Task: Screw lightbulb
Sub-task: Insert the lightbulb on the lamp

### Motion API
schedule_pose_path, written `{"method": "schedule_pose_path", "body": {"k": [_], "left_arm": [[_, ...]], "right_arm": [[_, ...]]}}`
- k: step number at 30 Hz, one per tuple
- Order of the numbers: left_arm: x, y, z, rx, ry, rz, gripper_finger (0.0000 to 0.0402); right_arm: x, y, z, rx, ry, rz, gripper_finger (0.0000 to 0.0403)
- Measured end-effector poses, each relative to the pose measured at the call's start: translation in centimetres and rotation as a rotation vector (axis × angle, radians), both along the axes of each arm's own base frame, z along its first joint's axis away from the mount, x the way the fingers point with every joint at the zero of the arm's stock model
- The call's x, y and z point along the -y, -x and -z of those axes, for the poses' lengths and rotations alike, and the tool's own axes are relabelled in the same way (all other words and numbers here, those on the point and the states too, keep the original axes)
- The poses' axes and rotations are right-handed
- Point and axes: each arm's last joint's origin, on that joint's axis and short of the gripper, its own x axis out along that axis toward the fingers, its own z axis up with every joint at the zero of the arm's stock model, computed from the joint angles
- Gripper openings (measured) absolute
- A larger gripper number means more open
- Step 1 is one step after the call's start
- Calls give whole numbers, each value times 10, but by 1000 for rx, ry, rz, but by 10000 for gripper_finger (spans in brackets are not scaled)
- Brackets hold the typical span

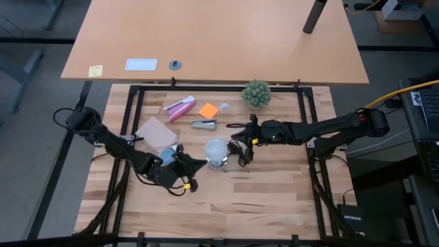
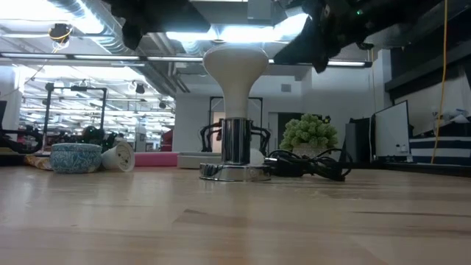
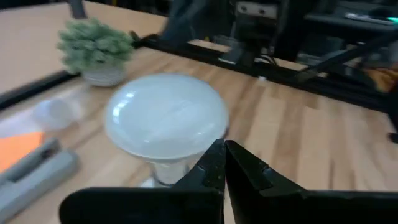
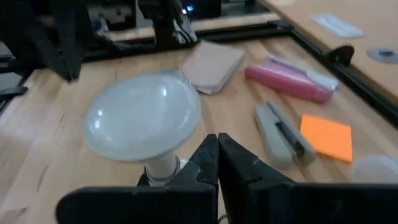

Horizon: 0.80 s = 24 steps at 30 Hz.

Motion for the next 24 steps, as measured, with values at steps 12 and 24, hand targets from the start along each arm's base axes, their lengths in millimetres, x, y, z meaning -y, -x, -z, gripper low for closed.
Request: {"method": "schedule_pose_path", "body": {"k": [12,24], "left_arm": [[-4,-16,19,-30,68,47,1],[-7,-15,19,-18,14,-40,1]], "right_arm": [[-1,-9,11,-14,38,-44,4],[-4,-11,14,-21,-29,-125,4]]}}
